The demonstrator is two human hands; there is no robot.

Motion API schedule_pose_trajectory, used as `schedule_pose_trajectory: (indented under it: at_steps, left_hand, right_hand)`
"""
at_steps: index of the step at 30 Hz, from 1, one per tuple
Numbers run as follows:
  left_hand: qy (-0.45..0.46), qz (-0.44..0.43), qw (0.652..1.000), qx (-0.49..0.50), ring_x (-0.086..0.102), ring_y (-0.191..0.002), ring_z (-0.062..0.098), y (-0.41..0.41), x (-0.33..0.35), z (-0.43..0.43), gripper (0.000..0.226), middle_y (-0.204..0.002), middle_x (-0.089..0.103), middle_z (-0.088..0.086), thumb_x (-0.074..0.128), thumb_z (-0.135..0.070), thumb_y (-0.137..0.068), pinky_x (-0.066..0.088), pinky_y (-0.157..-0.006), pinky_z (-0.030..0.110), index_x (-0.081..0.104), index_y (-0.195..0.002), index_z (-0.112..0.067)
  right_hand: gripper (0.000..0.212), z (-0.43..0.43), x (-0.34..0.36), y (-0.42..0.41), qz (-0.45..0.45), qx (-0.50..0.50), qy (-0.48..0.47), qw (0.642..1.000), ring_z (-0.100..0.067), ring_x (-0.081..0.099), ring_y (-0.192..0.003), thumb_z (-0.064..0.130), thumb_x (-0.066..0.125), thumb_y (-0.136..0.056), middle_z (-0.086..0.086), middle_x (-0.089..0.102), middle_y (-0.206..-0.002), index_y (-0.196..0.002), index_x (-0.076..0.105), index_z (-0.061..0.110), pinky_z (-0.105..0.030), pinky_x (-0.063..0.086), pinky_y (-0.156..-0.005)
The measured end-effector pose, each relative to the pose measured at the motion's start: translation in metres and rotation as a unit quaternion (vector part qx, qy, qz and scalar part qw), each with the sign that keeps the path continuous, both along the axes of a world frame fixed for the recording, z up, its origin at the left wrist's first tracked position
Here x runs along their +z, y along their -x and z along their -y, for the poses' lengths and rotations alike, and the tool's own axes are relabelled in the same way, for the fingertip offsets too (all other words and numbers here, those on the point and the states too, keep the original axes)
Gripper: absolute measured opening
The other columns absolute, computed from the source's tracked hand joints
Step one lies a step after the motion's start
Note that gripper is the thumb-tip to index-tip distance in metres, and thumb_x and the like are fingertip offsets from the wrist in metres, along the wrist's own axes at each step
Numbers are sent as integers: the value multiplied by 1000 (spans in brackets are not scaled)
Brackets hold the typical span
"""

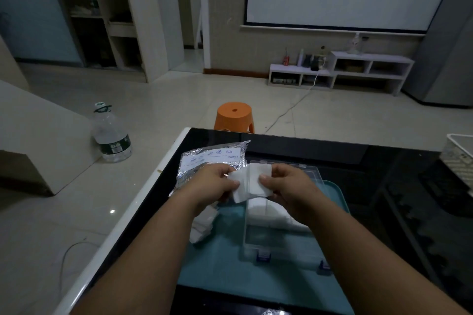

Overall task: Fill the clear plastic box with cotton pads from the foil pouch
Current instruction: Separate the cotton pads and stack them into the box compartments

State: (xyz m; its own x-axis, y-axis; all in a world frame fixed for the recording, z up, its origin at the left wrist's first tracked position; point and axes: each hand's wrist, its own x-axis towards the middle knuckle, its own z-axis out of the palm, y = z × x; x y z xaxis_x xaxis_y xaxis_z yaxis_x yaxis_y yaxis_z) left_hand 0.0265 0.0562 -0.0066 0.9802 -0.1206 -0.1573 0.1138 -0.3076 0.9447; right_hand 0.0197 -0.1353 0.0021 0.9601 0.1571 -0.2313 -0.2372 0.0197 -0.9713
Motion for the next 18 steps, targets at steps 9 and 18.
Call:
schedule_pose_trajectory:
  at_steps: [9,18]
  left_hand:
    - [17,-2,1000,-8,53,-51,16,5,2,16,16,-65,59,8,61,3,-84,42,-47,23,60,-98,-4]
    - [96,-43,994,2,55,-54,16,5,6,14,7,-66,58,11,55,-10,-96,47,-49,25,60,-93,-7]
  right_hand:
    - [16,4,3,7,-2,15,73,997,-22,67,-96,12,68,-88,-8,72,-102,-103,67,6,-31,52,-74]
    - [20,-1,2,4,1,-4,98,995,-32,66,-100,12,70,-86,-15,66,-108,-103,59,6,-48,56,-89]
